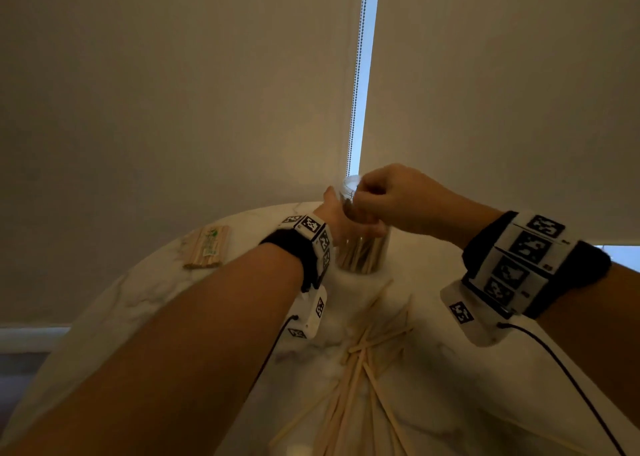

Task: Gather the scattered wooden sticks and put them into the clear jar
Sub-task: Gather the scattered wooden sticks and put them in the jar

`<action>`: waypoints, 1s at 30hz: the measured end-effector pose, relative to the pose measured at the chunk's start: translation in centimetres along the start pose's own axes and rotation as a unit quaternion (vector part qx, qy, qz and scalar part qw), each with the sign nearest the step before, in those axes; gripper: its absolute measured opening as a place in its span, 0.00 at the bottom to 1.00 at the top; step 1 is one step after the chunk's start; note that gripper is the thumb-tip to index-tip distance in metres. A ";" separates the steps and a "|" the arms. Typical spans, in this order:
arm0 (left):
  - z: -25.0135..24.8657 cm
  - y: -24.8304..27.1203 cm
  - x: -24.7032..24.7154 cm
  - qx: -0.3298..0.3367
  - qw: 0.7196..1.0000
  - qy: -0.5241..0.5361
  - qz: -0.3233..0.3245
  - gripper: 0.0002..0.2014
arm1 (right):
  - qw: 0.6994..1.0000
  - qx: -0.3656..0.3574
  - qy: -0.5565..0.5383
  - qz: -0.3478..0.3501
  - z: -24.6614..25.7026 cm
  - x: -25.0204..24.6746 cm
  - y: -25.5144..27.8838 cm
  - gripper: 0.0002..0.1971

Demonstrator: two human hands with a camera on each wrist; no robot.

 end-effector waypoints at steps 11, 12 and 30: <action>12.2 12.7 -9.0 -0.144 0.838 -0.511 0.123 0.31 | 0.909 0.146 0.175 0.348 -8.3 9.5 9.0 0.21; 13.3 14.6 -9.4 -0.171 0.823 -0.523 0.142 0.32 | 0.909 0.145 0.184 0.344 -8.2 9.4 9.4 0.20; 6.9 24.2 -0.1 -0.075 0.916 -0.375 0.118 0.51 | 0.925 0.123 0.181 0.309 -5.1 10.0 17.0 0.27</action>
Point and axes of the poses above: each hand's wrist, its own y-axis away from the middle knuckle, its own x-axis out of the palm, z = x × y, the point moved 10 cm from there along -y, towards the middle knuckle, and after that the axes turned 12 degrees about -y, right-handed, at the moved point
